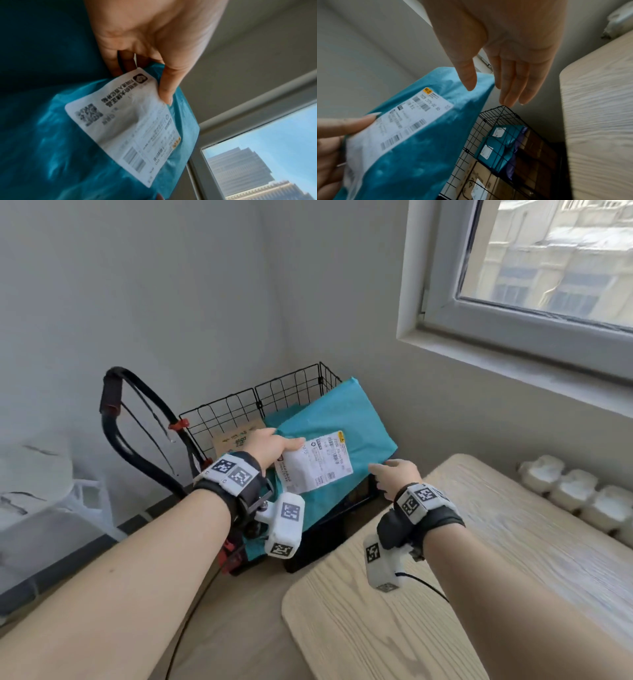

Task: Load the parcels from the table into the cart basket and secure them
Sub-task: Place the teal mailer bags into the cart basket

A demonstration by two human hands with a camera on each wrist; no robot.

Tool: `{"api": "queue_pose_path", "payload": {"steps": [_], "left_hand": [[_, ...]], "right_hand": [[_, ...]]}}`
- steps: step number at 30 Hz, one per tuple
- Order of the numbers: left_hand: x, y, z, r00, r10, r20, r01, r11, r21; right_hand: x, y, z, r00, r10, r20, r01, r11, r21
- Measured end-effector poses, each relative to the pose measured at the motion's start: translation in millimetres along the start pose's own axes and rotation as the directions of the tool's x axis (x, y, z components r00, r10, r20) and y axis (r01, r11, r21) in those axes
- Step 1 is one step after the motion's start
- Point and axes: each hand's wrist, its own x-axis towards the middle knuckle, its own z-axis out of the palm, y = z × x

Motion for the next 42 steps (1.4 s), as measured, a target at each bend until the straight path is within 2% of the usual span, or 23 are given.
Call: {"api": "queue_pose_path", "payload": {"steps": [3,6,8,10,13,17,22,28,32,42], "left_hand": [[20.5,-0.6,-14.1,0.999,0.01,0.051,-0.002,0.989,-0.149],[52.2,-7.8,-31.9,0.997,0.026,0.073,-0.011,0.98,-0.198],[79.9,-13.0,-46.6,0.995,0.027,0.092,-0.013,0.99,-0.142],[108.3,-12.9,-64.1,0.988,0.024,0.152,-0.018,0.999,-0.04],[152.3,-6.1,-98.2,0.973,0.034,0.229,-0.05,0.997,0.065],[206.4,3.3,-151.6,0.969,0.101,0.225,-0.143,0.974,0.177],[264.5,5.8,-203.1,0.971,0.107,0.212,-0.14,0.979,0.146],[307.1,15.9,-225.8,0.966,0.14,0.22,-0.15,0.988,0.03],[325.8,16.9,-230.0,0.965,0.138,0.225,-0.141,0.99,-0.004],[389.5,29.5,-227.0,0.969,0.089,0.229,-0.09,0.996,-0.004]], "right_hand": [[8.6,-20.1,22.1,0.992,0.036,0.119,-0.053,0.989,0.139],[13.0,-39.5,47.9,0.958,0.031,0.286,-0.111,0.957,0.269],[19.2,-54.1,66.5,0.967,-0.022,0.253,-0.087,0.908,0.411],[30.7,-72.7,80.9,0.988,-0.064,0.137,-0.007,0.885,0.466],[54.3,-110.5,106.2,0.993,-0.117,-0.019,0.116,0.925,0.362],[85.8,-161.4,162.7,0.97,-0.199,-0.137,0.227,0.946,0.232],[101.9,-201.2,227.1,0.933,-0.292,-0.212,0.316,0.945,0.089],[123.3,-243.3,238.6,0.877,-0.346,-0.332,0.365,0.931,-0.006],[140.8,-260.2,238.5,0.839,-0.343,-0.422,0.354,0.934,-0.054],[207.6,-268.7,243.8,0.861,-0.278,-0.427,0.243,0.961,-0.135]]}}
